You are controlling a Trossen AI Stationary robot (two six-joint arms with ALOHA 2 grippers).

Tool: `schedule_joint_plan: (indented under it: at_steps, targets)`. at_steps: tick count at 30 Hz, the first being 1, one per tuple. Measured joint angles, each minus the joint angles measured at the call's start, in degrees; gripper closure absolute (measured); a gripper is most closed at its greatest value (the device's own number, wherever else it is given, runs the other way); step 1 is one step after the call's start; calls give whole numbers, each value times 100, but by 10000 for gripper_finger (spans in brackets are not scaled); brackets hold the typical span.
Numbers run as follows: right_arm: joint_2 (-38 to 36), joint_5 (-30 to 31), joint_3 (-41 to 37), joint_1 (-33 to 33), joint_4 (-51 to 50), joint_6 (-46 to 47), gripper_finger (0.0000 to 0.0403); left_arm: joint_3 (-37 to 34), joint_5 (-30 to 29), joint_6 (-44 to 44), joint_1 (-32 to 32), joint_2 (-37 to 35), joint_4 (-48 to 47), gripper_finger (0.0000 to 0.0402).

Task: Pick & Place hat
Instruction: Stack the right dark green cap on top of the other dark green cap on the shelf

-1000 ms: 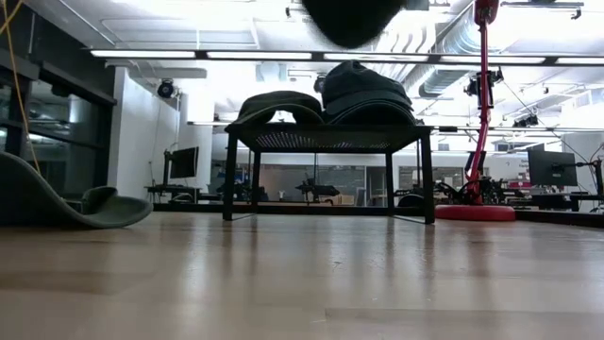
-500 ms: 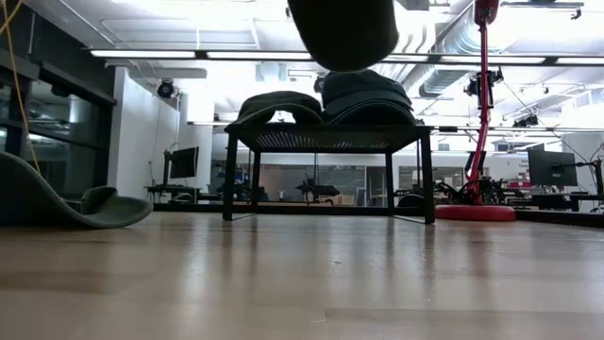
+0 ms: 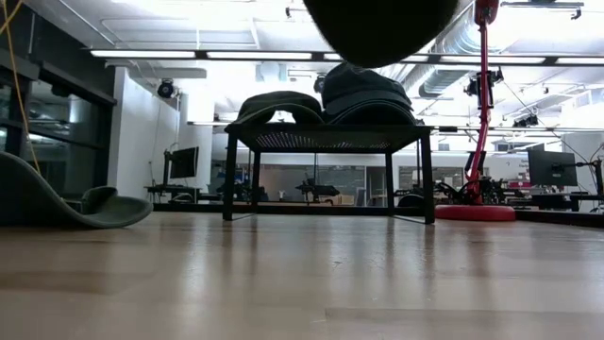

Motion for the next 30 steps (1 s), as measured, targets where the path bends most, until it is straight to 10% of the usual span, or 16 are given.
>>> schedule_joint_plan:
  at_steps: [17, 30]
  targets:
    - [129, -254, -2, 4, 78, -205, 198, 7, -60, -436, 44, 324, 104, 401]
    - [123, 4, -4, 207, -65, -152, 324, 4, -178, -433, 146, 343, 379, 401]
